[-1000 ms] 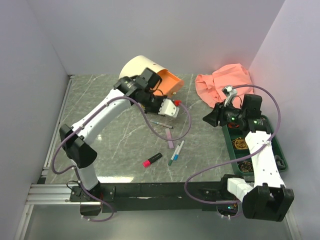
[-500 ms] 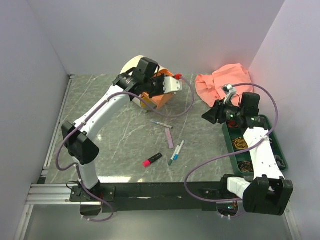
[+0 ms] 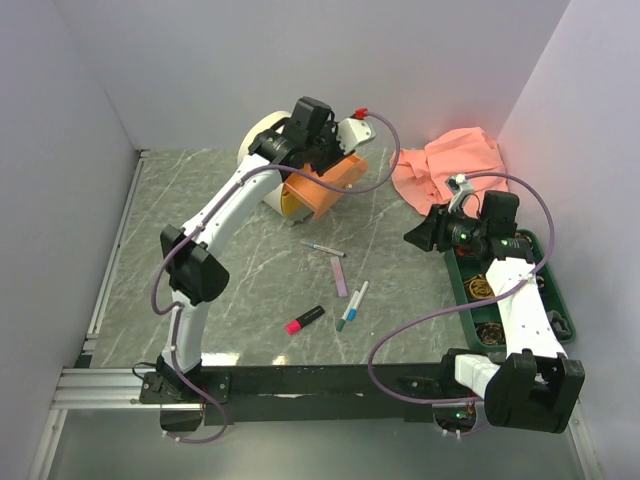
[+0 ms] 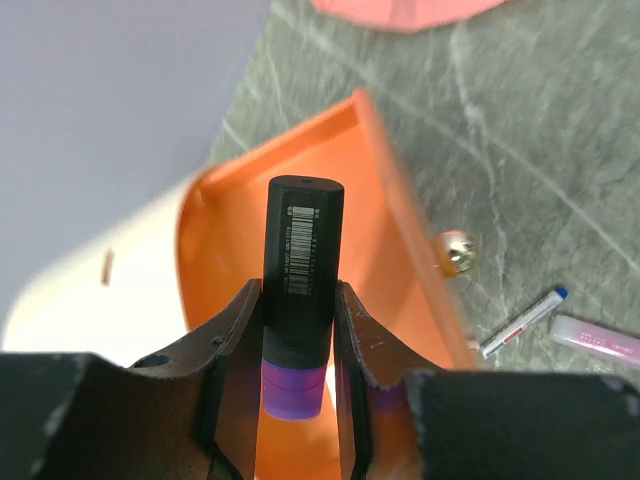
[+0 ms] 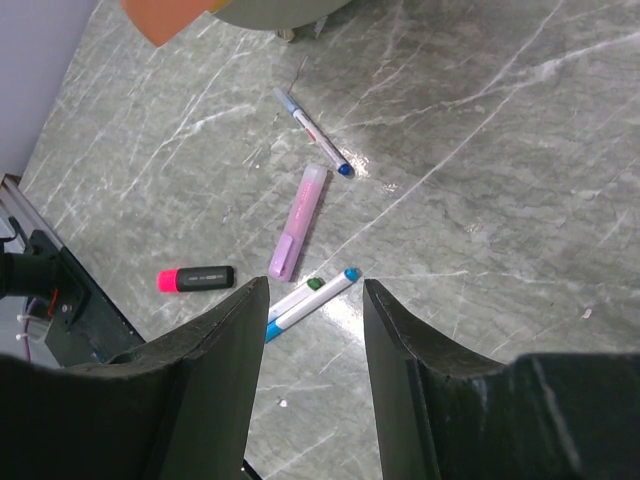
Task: Sort the stationery into containers
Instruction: Place the pen in the drawer.
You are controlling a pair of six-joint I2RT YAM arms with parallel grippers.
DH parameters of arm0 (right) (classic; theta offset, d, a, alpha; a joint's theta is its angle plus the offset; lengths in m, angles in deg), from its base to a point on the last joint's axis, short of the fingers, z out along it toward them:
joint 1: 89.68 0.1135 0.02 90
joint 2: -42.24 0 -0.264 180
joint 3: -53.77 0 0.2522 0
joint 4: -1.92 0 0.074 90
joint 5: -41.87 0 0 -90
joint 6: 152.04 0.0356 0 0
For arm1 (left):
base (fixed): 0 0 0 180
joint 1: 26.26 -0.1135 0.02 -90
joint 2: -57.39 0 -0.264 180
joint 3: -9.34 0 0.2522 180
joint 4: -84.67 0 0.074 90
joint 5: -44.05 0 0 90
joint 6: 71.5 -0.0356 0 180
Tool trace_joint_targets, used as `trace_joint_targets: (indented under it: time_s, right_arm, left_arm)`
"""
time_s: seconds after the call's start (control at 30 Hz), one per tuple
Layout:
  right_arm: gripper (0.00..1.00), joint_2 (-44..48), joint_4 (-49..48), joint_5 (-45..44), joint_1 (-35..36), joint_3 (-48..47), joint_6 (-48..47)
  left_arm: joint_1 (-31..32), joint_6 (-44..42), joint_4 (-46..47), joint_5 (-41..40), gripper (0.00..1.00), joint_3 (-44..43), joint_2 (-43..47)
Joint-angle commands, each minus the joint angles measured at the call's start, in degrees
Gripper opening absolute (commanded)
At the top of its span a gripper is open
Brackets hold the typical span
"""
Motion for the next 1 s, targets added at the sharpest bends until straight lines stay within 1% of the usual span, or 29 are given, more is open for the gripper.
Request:
trace_joint_targets:
  time_s: [0.0, 0.1, 0.17, 0.2, 0.23, 0.33, 0.43, 0.5, 0.57, 0.6, 0.63, 0.67, 0.7, 0.73, 0.77, 0.8, 0.87, 0.9, 0.93, 0.97]
  right_arm:
    - [0.50, 1.02, -2.91, 0.74, -0.62, -0.04, 0.73]
    - [0.50, 0.67, -3.43, 0.91, -0.71, 0.05, 1.34]
    - [0.50, 0.32, -3.78, 1.09, -0.80, 0.05, 1.61]
    - [0.50, 0.05, -3.79, 1.09, -0.80, -0.04, 1.61]
    - [0.50, -0.03, -3.79, 1.00, -0.80, -0.13, 1.61]
    - [0.50, -0.39, -3.79, 0.91, -0.89, -0.39, 1.61]
    - [0.50, -0.65, -3.79, 1.09, -0.89, -0.74, 1.61]
    - [0.50, -0.48, -3.43, 0.92, -0.97, -0.83, 1.61]
    - [0.50, -0.48, -3.08, 0.91, -1.06, -0.74, 1.52]
    - [0.50, -0.39, -3.08, 0.91, -1.15, -0.57, 1.52]
    - [0.50, -0.30, -3.17, 0.91, -1.15, -0.39, 1.52]
    - [0.50, -0.30, -3.08, 0.91, -1.24, -0.13, 1.52]
    - [0.50, -0.39, -3.17, 0.83, -1.24, 0.05, 1.61]
    - [0.51, -0.47, -3.17, 0.65, -1.24, 0.14, 1.61]
    - [0.51, -0.48, -3.34, 0.48, -1.24, 0.22, 1.61]
    - [0.51, -0.65, -3.52, 0.30, -1.24, 0.40, 1.61]
    - [0.51, -0.83, -3.96, -0.14, -1.24, 0.49, 1.61]
    - [0.51, -1.09, -4.22, -0.40, -1.33, 0.75, 1.61]
    - [0.51, -1.35, -4.57, -0.75, -1.41, 0.84, 1.61]
    - [0.52, -1.44, -4.84, -0.93, -1.33, 0.93, 3.00]
  left_arm:
    - [-0.43, 4.13, -2.41, -5.00, 0.11, -1.82, -1.70]
    - [-1.04, 5.09, -1.52, -5.80, 0.13, 0.12, -1.17]
    - [-1.22, 6.32, -1.26, -6.06, 0.21, 0.30, -1.17]
    - [-1.31, 6.85, -1.00, -7.02, 0.28, 0.48, -1.26]
    - [-1.31, 7.81, -0.30, -7.03, 0.42, 0.57, -1.26]
    - [-1.31, 8.52, 2.42, -7.03, 0.57, 1.71, 0.31]
    - [-1.22, 8.52, 6.02, -3.79, 0.61, 4.17, 4.35]
    - [-1.13, 7.56, 9.28, -0.63, 0.62, 6.35, 6.99]
    - [-0.87, 6.42, 13.22, 4.20, 0.62, 8.99, 12.61]
    - [-0.87, 5.98, 14.72, 6.92, 0.64, 13.79, 14.98]
    - [-0.78, 4.49, 16.56, 10.86, 0.65, 16.88, 20.57]
    - [-0.61, 3.70, 18.24, 12.21, 0.65, 20.39, 23.41]
    - [-0.26, 3.34, 21.65, 12.48, 0.66, 27.30, 26.22]
    - [0.09, 3.16, 22.46, 12.31, 0.68, 30.51, 31.39]
    - [0.79, 3.25, 22.38, 11.44, 0.68, 33.23, 33.61]
    - [0.97, 3.60, 19.51, 11.17, 0.69, 37.44, 35.38]
    - [1.06, 5.00, 13.89, 11.78, 0.69, 40.98, 38.90]
    - [1.24, 5.35, 11.16, 12.04, 0.69, 45.00, 39.78]
    - [1.41, 5.62, 6.44, 11.96, 0.69, 47.39, 41.53]
    - [2.11, 5.97, 4.91, 11.09, 0.69, 50.20, 42.42]
